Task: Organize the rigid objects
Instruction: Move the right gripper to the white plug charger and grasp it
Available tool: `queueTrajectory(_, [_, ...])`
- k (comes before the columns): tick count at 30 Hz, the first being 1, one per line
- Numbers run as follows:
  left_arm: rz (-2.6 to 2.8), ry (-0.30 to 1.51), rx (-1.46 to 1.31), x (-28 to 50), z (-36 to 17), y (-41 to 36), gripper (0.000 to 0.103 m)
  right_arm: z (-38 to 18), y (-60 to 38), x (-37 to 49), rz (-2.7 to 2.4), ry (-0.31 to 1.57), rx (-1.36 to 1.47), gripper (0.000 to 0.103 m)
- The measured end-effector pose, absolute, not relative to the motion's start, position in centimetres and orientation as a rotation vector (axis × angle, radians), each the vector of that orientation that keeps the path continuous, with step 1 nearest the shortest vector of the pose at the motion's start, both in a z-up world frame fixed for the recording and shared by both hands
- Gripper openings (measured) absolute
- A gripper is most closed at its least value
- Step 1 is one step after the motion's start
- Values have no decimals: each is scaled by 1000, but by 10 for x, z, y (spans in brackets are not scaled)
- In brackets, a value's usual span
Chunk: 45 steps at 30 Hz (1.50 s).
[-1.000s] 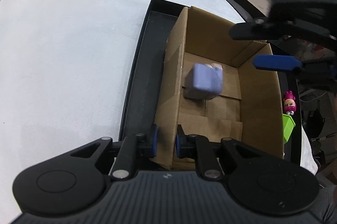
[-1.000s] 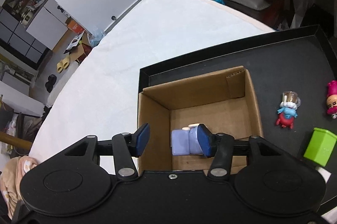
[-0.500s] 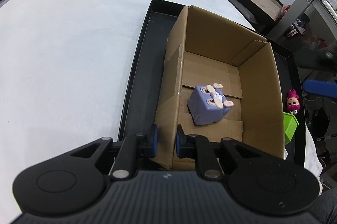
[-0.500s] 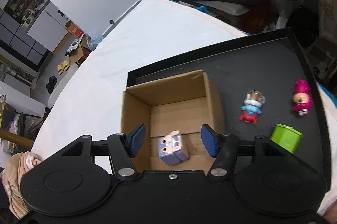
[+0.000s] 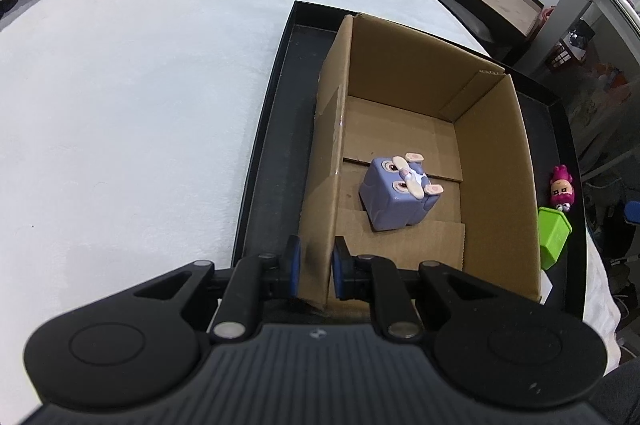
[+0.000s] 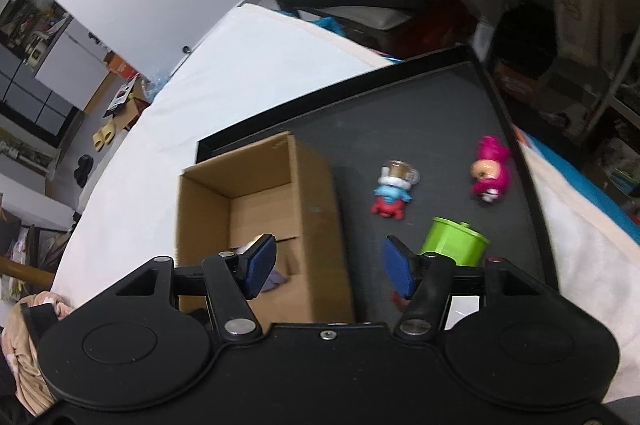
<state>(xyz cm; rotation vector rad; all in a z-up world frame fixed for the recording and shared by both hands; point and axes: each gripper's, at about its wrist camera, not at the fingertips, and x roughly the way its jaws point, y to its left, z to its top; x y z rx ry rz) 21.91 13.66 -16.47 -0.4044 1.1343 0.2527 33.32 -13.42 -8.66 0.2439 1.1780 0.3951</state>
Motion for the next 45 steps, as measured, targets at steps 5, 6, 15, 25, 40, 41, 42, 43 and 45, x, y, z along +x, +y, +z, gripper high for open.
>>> queueTrajectory(5, [267,1134,-394,215,-165,133,14,-94,-158,334,370,1190,270,59])
queueTrajectory(6, [270,1134,-390,215,-165,132,14,-96,-162,334,364,1193,274,59])
queueTrajectory(15, [297,1139,-366,213,-164,125,10,-124,-194,336,304,1267,324,59])
queueTrajectory(25, [308,1162,-341,219,-162,118,10,-172,-201,330,196,1380,362,59])
queueTrajectory(40, [305,1168,-377,218,-166,122,10,-221,-184,327,52,1427,297,59])
queueTrajectory(41, [303,1166,-380,217,-165,122,10,-223,-181,327,43,1421,282,59])
queueTrajectory(42, [302,1163,-382,216,-165,123,10,-225,-178,326,29,1418,267,59])
queueTrajectory(43, [299,1161,-382,216,-165,123,10,-228,-176,325,12,1418,250,59])
queueTrajectory(45, [297,1156,-383,214,-165,124,10,-233,-172,323,-5,1424,227,57])
